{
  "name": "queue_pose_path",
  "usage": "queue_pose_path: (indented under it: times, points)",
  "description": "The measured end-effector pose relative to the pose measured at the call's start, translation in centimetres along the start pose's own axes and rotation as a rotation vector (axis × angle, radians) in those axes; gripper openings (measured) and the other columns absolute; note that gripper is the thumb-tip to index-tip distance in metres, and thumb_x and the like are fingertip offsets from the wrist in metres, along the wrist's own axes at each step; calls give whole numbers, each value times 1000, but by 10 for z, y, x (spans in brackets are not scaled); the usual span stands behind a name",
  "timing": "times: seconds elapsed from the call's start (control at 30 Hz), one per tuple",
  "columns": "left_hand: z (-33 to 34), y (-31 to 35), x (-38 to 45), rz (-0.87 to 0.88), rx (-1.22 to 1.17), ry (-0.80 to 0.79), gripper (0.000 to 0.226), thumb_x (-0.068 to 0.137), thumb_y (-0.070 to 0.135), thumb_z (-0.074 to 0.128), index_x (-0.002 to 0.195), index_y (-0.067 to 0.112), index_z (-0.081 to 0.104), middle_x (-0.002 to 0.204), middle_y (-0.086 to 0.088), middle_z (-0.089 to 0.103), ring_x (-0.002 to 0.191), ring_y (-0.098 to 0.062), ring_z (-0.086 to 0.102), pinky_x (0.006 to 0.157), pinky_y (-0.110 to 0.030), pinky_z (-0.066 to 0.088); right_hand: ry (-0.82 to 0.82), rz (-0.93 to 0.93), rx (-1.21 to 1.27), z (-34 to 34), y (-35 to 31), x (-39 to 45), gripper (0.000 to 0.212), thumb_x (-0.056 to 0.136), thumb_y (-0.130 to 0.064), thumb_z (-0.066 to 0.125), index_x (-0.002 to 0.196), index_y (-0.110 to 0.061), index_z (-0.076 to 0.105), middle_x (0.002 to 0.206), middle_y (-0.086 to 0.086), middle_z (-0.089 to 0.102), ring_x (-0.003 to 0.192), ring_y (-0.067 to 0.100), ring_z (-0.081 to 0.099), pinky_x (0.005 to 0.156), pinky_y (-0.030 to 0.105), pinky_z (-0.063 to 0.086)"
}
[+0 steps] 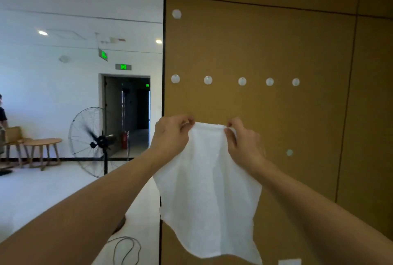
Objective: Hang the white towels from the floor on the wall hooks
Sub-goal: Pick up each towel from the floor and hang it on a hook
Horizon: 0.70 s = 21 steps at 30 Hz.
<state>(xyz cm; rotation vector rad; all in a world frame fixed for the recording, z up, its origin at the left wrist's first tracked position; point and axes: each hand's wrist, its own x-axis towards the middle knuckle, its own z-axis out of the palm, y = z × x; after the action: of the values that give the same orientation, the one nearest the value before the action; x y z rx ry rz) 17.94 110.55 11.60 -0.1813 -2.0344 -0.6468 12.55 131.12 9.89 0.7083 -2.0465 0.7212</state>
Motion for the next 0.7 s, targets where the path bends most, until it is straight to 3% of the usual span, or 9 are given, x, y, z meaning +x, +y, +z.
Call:
queue_pose_path:
  times: [0.1, 0.23, 0.3, 0.4, 0.5, 0.7]
  points:
    - [24, -46, 30, 115, 118, -9, 28, 88, 1, 58, 94, 21, 78, 98, 7, 74, 93, -15, 66, 89, -21, 45, -45, -165, -60, 47, 32, 39, 15, 100, -23, 42, 105, -17, 55, 78, 2, 65, 64, 27, 57, 58, 33, 43]
    - [61, -99, 88, 176, 250, 7, 35, 85, -4, 56, 101, 19, 77, 104, 0, 71, 96, -22, 64, 92, -29, 48, -48, -308, -49, 110, 69, 102, 23, 99, -19, 48, 116, -23, 64, 101, -4, 69, 87, 20, 62, 73, 36, 49]
    - [77, -121, 122, 186, 330, 14, 36, 87, -1, 56, 108, 20, 75, 110, 0, 68, 98, -24, 63, 91, -29, 48, -46, -366, -80, 140, 85, 139, 25, 98, -18, 52, 118, -23, 66, 103, -1, 69, 91, 22, 63, 75, 39, 51]
    - [94, -152, 171, 229, 491, 4, 36, 90, 5, 55, 120, 20, 69, 119, -3, 64, 100, -29, 62, 89, -37, 51, -3, -443, -114, 179, 103, 196, 23, 97, -20, 56, 117, -20, 68, 91, 5, 67, 80, 28, 64, 65, 39, 51]
    - [103, -184, 207, 278, 662, -23, 42, 88, 9, 58, 128, 20, 62, 120, -5, 60, 96, -31, 61, 81, -37, 51, 58, -515, -166, 214, 113, 245, 23, 97, -29, 56, 114, -20, 69, 80, 6, 63, 67, 28, 61, 55, 31, 45]
    - [116, -238, 271, 276, 835, -34, 51, 88, 15, 55, 138, 19, 48, 126, -8, 51, 99, -28, 57, 78, -37, 50, 130, -574, -245, 279, 116, 326, 33, 100, -32, 49, 126, -19, 63, 80, 7, 54, 60, 23, 48, 55, 28, 31]
